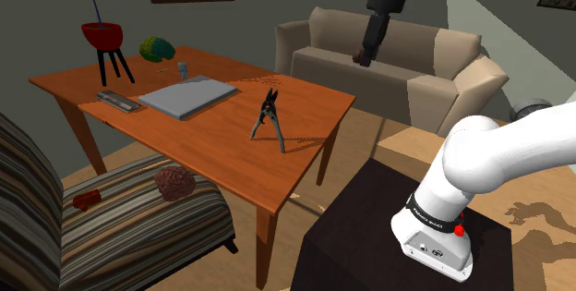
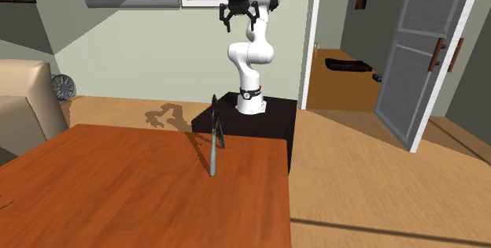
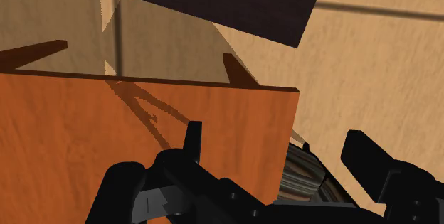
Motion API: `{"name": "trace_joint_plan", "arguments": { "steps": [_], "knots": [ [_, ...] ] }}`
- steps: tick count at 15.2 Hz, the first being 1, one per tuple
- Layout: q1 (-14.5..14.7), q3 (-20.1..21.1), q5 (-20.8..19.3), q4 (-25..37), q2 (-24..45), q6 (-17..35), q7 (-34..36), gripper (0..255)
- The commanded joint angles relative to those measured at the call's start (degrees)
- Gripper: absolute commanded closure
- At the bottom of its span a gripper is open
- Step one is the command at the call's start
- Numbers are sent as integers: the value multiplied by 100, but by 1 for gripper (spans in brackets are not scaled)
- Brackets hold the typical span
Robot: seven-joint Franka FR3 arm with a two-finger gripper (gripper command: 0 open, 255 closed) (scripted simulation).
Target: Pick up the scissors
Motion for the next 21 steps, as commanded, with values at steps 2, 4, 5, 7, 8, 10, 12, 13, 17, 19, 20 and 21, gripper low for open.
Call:
{"name": "trace_joint_plan", "arguments": {
  "steps": [2, 4, 5, 7, 8, 10, 12, 13, 17, 19, 20, 21],
  "knots": [
    [10, -13, -5, -181, 1, 271, -77, 0],
    [31, -39, -9, -517, 38, 821, -231, 0],
    [40, -51, -8, -671, 73, 1100, -307, 0],
    [64, -77, -2, -951, 181, 1664, -459, 0],
    [76, -90, 4, -1077, 253, 1950, -535, 0],
    [102, -116, 22, -1297, 435, 2529, -690, 0],
    [133, -144, 49, -1474, 666, 3114, -849, 0],
    [149, -158, 67, -1546, 800, 3407, -930, 0],
    [239, -227, 169, -1718, 1448, 4577, -1276, 0],
    [299, -269, 247, -1732, 1832, 5148, -1468, 0],
    [335, -294, 294, -1721, 2036, 5427, -1571, 0],
    [376, -322, 349, -1698, 2246, 5700, -1679, 0]
  ]
}}
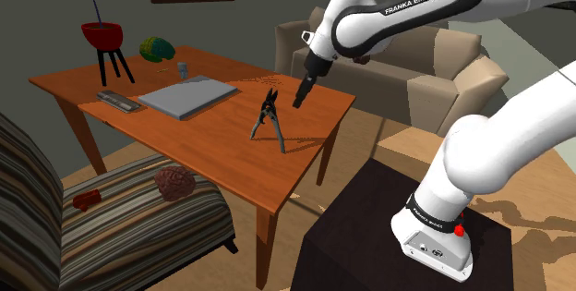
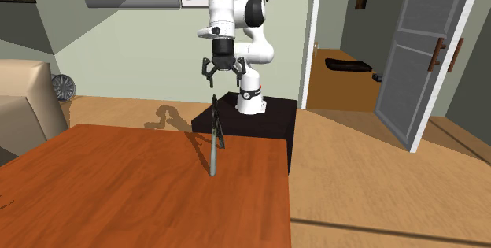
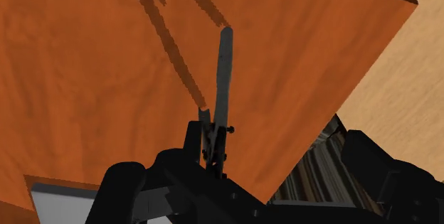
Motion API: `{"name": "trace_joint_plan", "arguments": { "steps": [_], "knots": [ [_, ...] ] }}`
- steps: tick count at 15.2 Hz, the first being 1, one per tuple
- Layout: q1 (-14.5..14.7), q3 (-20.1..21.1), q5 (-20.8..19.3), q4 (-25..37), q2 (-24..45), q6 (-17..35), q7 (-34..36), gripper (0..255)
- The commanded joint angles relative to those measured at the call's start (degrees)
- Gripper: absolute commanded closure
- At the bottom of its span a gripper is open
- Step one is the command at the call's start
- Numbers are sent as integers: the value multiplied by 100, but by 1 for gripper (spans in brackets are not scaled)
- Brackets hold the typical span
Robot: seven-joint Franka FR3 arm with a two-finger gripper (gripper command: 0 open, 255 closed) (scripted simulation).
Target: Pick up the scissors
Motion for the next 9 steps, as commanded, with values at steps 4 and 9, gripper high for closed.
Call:
{"name": "trace_joint_plan", "arguments": {
  "steps": [4, 9],
  "knots": [
    [250, -168, 377, 233, 1117, 1333, -633, 0],
    [447, -274, 848, 434, 1850, 2077, -1192, 0]
  ]
}}
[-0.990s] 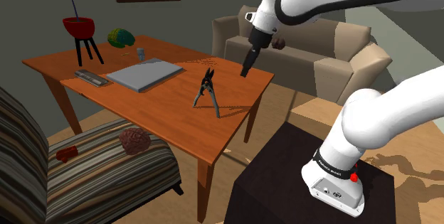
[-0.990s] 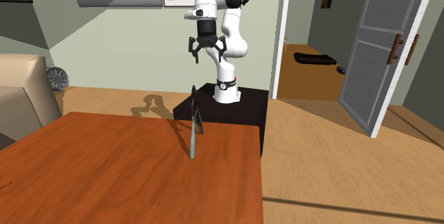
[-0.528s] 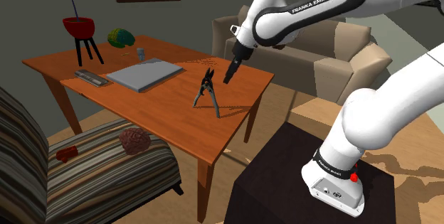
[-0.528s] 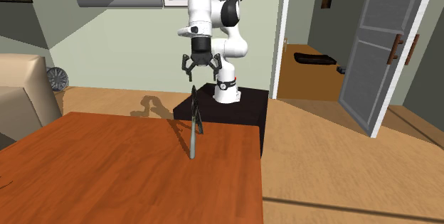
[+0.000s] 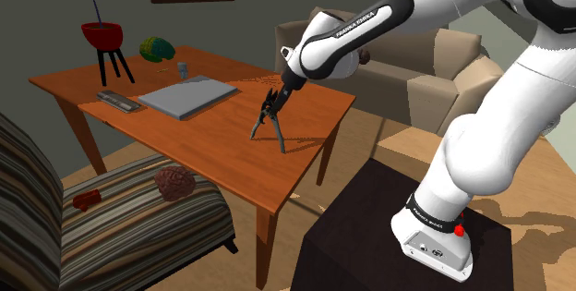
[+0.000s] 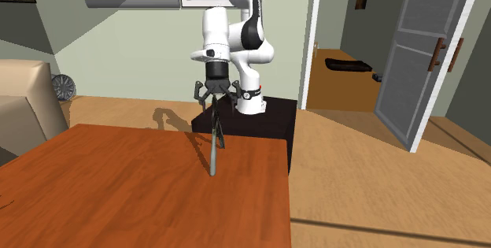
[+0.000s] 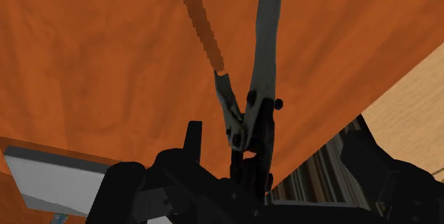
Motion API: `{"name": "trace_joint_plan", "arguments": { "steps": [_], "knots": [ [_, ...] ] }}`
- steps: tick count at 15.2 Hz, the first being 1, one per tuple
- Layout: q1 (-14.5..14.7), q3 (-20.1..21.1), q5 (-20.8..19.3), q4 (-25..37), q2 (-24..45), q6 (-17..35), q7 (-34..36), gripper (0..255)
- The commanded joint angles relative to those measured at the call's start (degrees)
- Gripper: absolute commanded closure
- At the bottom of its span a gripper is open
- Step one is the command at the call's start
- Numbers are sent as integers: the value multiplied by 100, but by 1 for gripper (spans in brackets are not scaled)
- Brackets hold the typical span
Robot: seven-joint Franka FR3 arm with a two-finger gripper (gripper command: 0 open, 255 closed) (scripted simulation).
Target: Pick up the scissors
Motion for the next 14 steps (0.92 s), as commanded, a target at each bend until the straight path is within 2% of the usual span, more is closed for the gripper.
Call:
{"name": "trace_joint_plan", "arguments": {
  "steps": [1, 7, 8, 14],
  "knots": [
    [41, -16, 126, -33, 141, 197, -127, 0],
    [120, -36, 434, -119, 425, 556, -402, 0],
    [120, -34, 433, -131, 413, 557, -399, 255],
    [120, -37, 441, -119, 428, 559, -410, 255]
  ]
}}
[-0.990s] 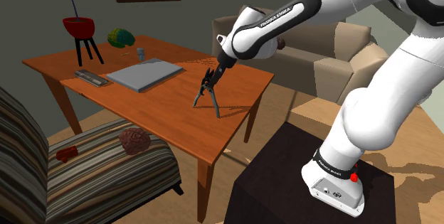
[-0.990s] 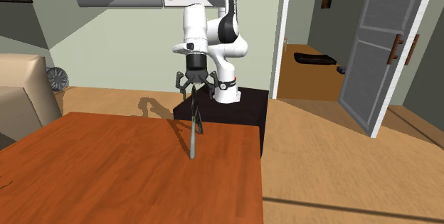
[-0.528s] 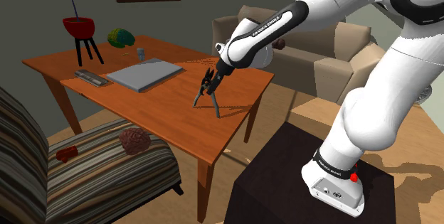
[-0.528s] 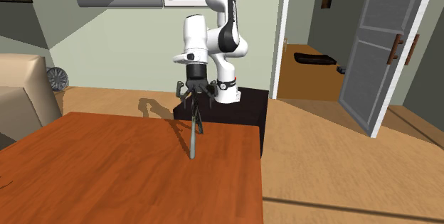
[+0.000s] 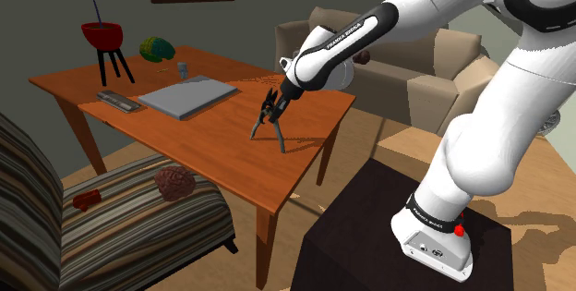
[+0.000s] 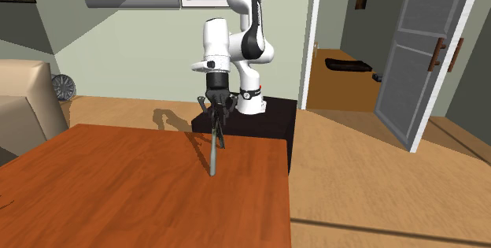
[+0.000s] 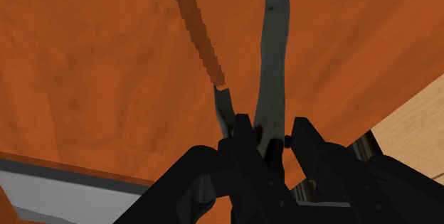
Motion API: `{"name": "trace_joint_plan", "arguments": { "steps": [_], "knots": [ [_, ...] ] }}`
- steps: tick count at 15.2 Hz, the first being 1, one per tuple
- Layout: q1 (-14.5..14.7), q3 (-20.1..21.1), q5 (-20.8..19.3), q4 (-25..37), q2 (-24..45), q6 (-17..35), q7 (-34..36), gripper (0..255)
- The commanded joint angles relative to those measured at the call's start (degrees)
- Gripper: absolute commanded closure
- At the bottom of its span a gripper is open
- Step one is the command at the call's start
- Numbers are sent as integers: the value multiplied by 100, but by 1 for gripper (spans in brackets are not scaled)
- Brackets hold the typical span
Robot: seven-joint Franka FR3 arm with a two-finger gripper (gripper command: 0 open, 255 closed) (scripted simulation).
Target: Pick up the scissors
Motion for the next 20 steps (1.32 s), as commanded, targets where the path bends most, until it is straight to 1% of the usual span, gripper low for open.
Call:
{"name": "trace_joint_plan", "arguments": {
  "steps": [1, 3, 8, 13, 18, 20],
  "knots": [
    [1, 2, -1, -5, 4, -1, 2, 255],
    [0, 1, -6, -1, 5, -4, 4, 255],
    [-81, 19, -338, 95, -304, -398, 302, 255],
    [-156, 47, -573, 232, -578, -800, 521, 255],
    [-216, 71, -745, 407, -814, -1205, 688, 255],
    [-219, 72, -750, 412, -821, -1217, 693, 255]
  ]
}}
